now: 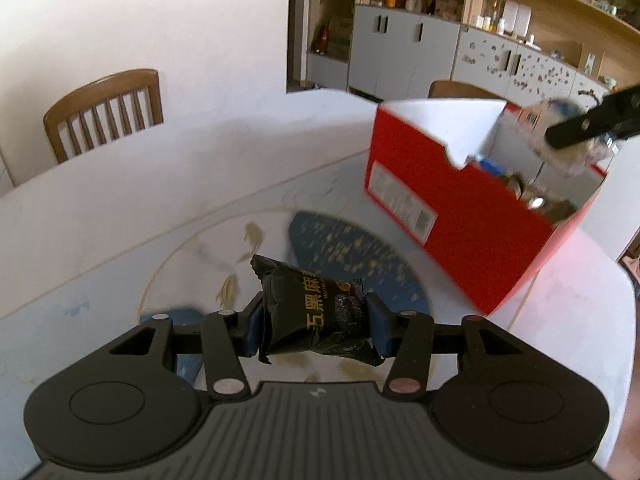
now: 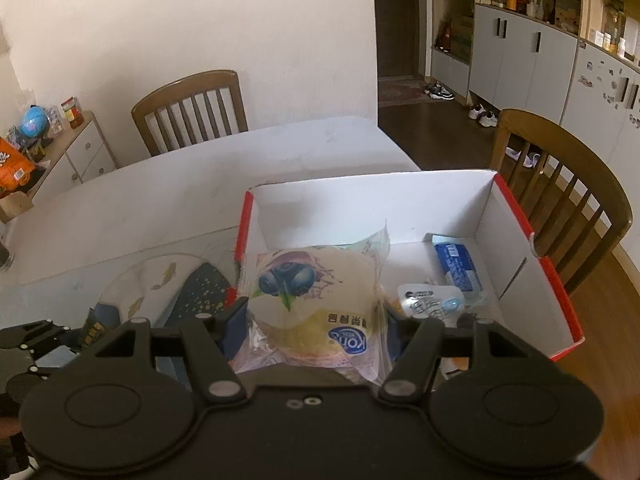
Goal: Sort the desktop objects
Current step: 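Carry the black pack and cream bun with both tools into the red shoebox, then open the left tool to drop the black pack while the right tool releases the bun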
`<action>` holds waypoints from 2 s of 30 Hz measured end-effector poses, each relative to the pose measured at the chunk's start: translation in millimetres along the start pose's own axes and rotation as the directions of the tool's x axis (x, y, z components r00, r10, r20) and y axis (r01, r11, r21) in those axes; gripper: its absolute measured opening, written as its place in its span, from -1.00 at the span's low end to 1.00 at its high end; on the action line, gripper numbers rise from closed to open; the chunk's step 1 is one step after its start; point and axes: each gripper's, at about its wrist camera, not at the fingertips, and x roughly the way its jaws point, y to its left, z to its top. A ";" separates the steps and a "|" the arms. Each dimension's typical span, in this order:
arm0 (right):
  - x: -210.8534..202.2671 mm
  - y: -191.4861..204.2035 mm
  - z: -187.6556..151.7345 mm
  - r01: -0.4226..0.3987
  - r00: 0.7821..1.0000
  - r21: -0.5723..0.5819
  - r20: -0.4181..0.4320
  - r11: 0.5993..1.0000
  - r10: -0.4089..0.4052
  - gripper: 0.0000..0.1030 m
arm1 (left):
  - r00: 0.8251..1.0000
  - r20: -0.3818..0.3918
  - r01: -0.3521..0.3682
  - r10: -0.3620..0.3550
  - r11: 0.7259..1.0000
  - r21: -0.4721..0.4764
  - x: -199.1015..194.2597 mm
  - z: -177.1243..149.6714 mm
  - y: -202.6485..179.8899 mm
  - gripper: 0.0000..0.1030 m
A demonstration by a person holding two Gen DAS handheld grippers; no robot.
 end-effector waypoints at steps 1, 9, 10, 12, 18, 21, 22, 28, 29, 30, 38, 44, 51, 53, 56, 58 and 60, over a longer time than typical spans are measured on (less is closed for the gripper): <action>-0.4 -2.4 0.1 0.000 1.000 0.003 0.002 1.000 0.000 0.26 | 1.000 0.003 0.009 -0.009 1.000 0.000 -2.0 5.1 -3.1 -0.03; -5.0 -31.2 -1.7 -0.017 1.000 0.017 0.002 1.000 0.017 0.26 | 0.998 0.035 0.060 -0.061 0.998 0.008 -8.6 41.5 -35.7 -0.03; -5.5 -35.3 -1.7 -0.020 1.000 0.018 0.002 1.000 0.020 0.26 | 0.997 0.040 0.067 -0.067 0.998 0.009 -8.5 46.3 -41.1 -0.03; -6.9 -43.8 -1.6 -0.028 1.000 0.018 0.004 0.999 0.028 0.25 | 0.996 0.046 0.076 -0.077 0.997 0.017 -7.8 54.3 -50.9 -0.03; -10.6 -69.6 2.1 -0.034 0.999 0.019 0.013 0.999 0.033 0.25 | 0.994 0.061 0.085 -0.088 0.995 0.054 0.0 77.4 -82.1 -0.03; -10.4 -83.1 3.9 -0.037 0.999 0.020 0.011 0.999 0.037 0.25 | 0.994 0.065 0.089 -0.093 0.994 0.064 5.5 86.8 -94.6 -0.03; -10.0 -87.4 4.1 -0.039 0.999 0.021 0.009 0.999 0.039 0.25 | 0.993 0.066 0.089 -0.093 0.994 0.067 7.7 90.1 -99.1 -0.03; -7.6 -107.3 7.3 -0.047 0.999 0.008 0.003 0.999 0.047 0.25 | 0.993 0.062 0.097 -0.103 0.991 0.092 24.4 110.1 -123.1 -0.02; -6.7 -109.6 8.6 -0.049 0.999 0.002 0.002 0.999 0.049 0.25 | 0.993 0.058 0.100 -0.106 0.990 0.096 28.5 114.3 -126.5 -0.02; -5.4 -111.7 10.1 -0.050 0.999 -0.006 0.000 0.999 0.050 0.25 | 0.993 0.051 0.106 -0.111 0.989 0.100 32.2 117.2 -129.2 -0.02; 15.0 -118.6 21.1 -0.056 0.998 -0.076 -0.036 0.996 0.053 0.25 | 0.989 -0.062 0.140 -0.133 0.983 0.122 78.1 148.1 -146.3 -0.02; 40.5 -116.1 26.6 -0.053 0.997 -0.121 -0.063 0.991 0.045 0.25 | 0.986 -0.138 0.114 -0.094 0.983 0.144 112.0 155.8 -154.2 -0.02; 70.5 -115.9 29.5 -0.025 0.995 -0.139 -0.097 0.990 0.012 0.25 | 0.978 -0.202 0.092 -0.053 0.978 0.187 141.8 154.4 -156.3 -0.02; 79.1 -116.9 30.4 -0.022 0.993 -0.133 -0.115 0.991 0.007 0.25 | 0.975 -0.218 0.093 -0.051 0.978 0.185 147.1 153.5 -155.9 -0.01; 88.2 -116.5 29.5 -0.023 0.990 -0.136 -0.142 0.990 0.004 0.25 | 0.968 -0.245 0.097 -0.051 0.978 0.182 155.3 151.0 -156.3 -0.01; 92.7 -116.9 28.4 -0.028 0.988 -0.132 -0.156 0.991 0.007 0.26 | 0.966 -0.254 0.096 -0.047 0.978 0.185 158.9 148.9 -156.0 -0.01; 95.7 -116.3 28.9 -0.032 0.987 -0.136 -0.162 0.990 0.009 0.26 | 0.965 -0.257 0.100 -0.053 0.979 0.176 161.2 149.6 -155.2 0.00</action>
